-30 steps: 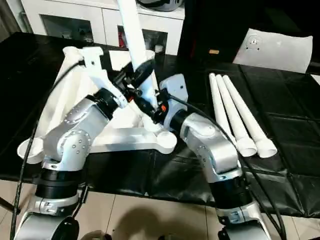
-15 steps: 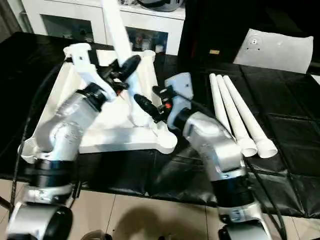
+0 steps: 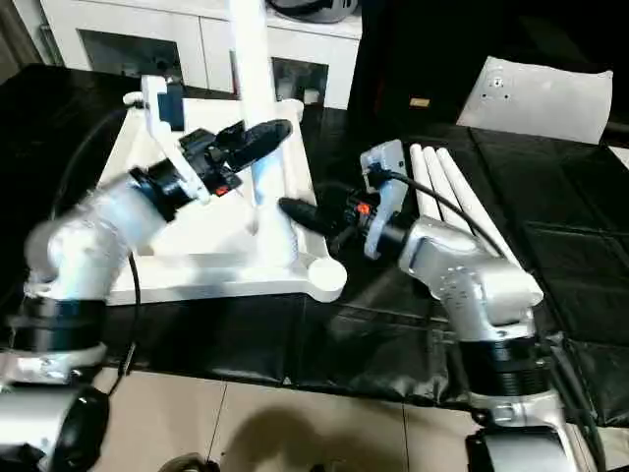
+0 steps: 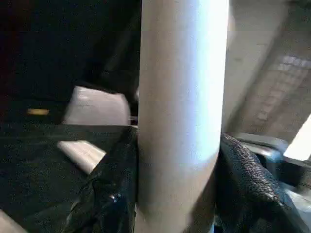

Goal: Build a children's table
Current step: Pick table leg

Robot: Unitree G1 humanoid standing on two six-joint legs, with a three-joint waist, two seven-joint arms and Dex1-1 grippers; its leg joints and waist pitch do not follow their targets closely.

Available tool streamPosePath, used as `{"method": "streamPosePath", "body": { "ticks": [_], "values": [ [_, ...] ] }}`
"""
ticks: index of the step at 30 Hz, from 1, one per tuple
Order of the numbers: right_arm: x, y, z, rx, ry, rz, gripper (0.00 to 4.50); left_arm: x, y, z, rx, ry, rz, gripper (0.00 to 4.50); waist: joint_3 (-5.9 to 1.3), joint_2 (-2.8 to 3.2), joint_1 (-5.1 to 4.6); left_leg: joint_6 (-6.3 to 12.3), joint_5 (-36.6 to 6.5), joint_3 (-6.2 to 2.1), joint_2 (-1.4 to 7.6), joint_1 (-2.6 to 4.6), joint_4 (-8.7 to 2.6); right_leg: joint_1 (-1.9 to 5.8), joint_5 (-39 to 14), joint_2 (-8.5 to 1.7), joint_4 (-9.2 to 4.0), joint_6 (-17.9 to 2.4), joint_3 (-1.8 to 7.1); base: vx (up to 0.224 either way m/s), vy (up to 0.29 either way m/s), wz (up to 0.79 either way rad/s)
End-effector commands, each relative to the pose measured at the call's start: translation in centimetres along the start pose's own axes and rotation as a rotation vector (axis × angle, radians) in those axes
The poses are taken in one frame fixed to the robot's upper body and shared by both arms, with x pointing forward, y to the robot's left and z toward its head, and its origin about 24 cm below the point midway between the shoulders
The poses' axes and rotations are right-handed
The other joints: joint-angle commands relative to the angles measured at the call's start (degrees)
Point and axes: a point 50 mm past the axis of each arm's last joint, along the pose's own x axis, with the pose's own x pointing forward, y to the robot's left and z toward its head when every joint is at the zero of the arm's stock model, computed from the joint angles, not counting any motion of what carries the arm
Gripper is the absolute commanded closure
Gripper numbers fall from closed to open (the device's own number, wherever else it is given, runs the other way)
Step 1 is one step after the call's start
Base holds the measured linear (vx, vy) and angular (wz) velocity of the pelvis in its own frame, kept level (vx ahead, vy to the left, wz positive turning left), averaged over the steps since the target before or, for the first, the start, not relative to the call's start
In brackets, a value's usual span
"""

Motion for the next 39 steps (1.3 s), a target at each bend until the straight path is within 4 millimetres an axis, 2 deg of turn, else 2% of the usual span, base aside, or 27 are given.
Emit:
{"method": "streamPosePath", "body": {
  "ticks": [1, 7, 9, 12, 14, 15, 17, 24, 30, 38, 39],
  "values": [
    [0.2, 0.9, 0.5, -0.013, 0.015, 0.077, 0.46, 1.3, -2.2, 0.5, 0.011, 0.001, -0.182, 2.66, -4.5, 0.28, 0.45, 0.75, -6.41, -0.54, 2.68, 0.79, -3.52, 3.41, -8.67, -4.33, -3.54, -11.45, 2.51, 0.0, 0.0, 0.0],
    [0.3, 1.8, 0.0, 0.009, 0.037, 0.18, 0.88, 1.5, -3.7, 0.3, 0.004, 0.017, -0.311, 2.66, -4.41, 0.27, 0.82, 0.44, -6.98, -0.5, 2.8, 0.84, -3.54, 3.33, -9.67, -4.42, -3.65, -11.71, 2.5, 0.0, 0.0, 0.0],
    [0.3, 2.0, -0.1, 0.014, 0.045, 0.202, 1.25, 1.5, -3.9, 0.2, 0.004, 0.023, -0.338, 2.66, -4.3, 0.16, 1.0, -0.13, -7.78, -0.48, 2.72, 0.87, -3.6, 3.24, -11.83, -4.4, -3.89, -10.62, 2.54, 0.0, 0.0, 0.0],
    [0.3, 2.1, -0.4, 0.02, 0.065, 0.221, 1.29, 1.5, -4.3, 0.1, 0.0, 0.032, -0.378, 2.66, -4.3, 0.16, 1.1, -0.65, -8.34, -0.6, 2.77, 0.89, -3.67, 3.19, -14.1, -4.42, -4.07, -9.27, 2.51, 0.0, 0.0, 0.0],
    [0.3, 2.0, -0.6, 0.022, 0.073, 0.228, 1.41, 1.6, -4.4, 0.1, 0.002, 0.033, -0.383, 2.66, -4.29, 0.19, 1.12, -0.71, -8.22, -0.6, 2.76, 0.9, -3.69, 3.12, -14.19, -4.39, -4.11, -9.15, 2.5, 0.0, 0.0, 0.0],
    [0.3, 2.1, -0.6, 0.021, 0.076, 0.23, 1.67, 1.6, -4.4, 0.1, 0.002, 0.033, -0.384, 2.66, -4.33, 0.1, 1.21, -0.74, -8.03, -0.58, 2.74, 0.9, -3.64, 3.12, -13.94, -4.39, -4.07, -9.13, 2.52, 0.0, 0.0, 0.0],
    [0.3, 2.1, -0.7, 0.019, 0.083, 0.236, 1.67, 1.6, -4.4, 0.1, 0.005, 0.034, -0.386, 2.66, -4.35, 0.23, 1.33, -0.7, -7.78, -0.61, 2.77, 0.9, -3.65, 3.1, -13.28, -4.38, -3.96, -9.23, 2.51, 0.0, 0.0, 0.0],
    [0.4, 2.0, -0.9, 0.015, 0.092, 0.24, 2.32, 1.5, -4.3, 0.0, 0.015, 0.048, -0.385, 2.66, -4.38, 0.06, 1.4, -0.64, -7.51, -0.59, 2.72, 0.8, -3.65, 3.18, -12.65, -4.38, -3.9, -9.31, 2.5, 0.0, 0.0, 0.0],
    [0.4, 2.1, -1.0, 0.016, 0.093, 0.244, 2.51, 1.4, -4.3, -0.2, 0.022, 0.06, -0.382, 2.66, -4.4, 0.11, 1.41, -0.75, -7.44, -0.6, 2.69, 0.77, -3.63, 3.19, -12.91, -4.38, -3.94, -9.1, 2.5, 0.0, 0.0, 0.0],
    [0.5, 2.1, -1.2, 0.01, 0.09, 0.234, 2.52, 1.5, -4.0, -0.4, 0.063, 0.074, -0.338, 2.66, -4.4, 0.18, 1.42, -0.88, -7.64, -0.65, 2.76, 0.81, -3.69, 3.19, -12.72, -4.41, -3.9, -9.15, 2.48, 0.0, 0.0, 0.0],
    [0.6, 2.0, -1.0, -0.002, 0.072, 0.216, 2.52, 1.7, -3.8, -0.1, 0.049, 0.03, -0.3, 2.1, -4.44, 0.41, 1.46, -0.98, -7.61, -0.67, 2.76, 0.82, -3.67, 3.21, -12.53, -4.44, -3.82, -9.25, 2.48, 0.0, 0.0, 0.0]
  ]
}}
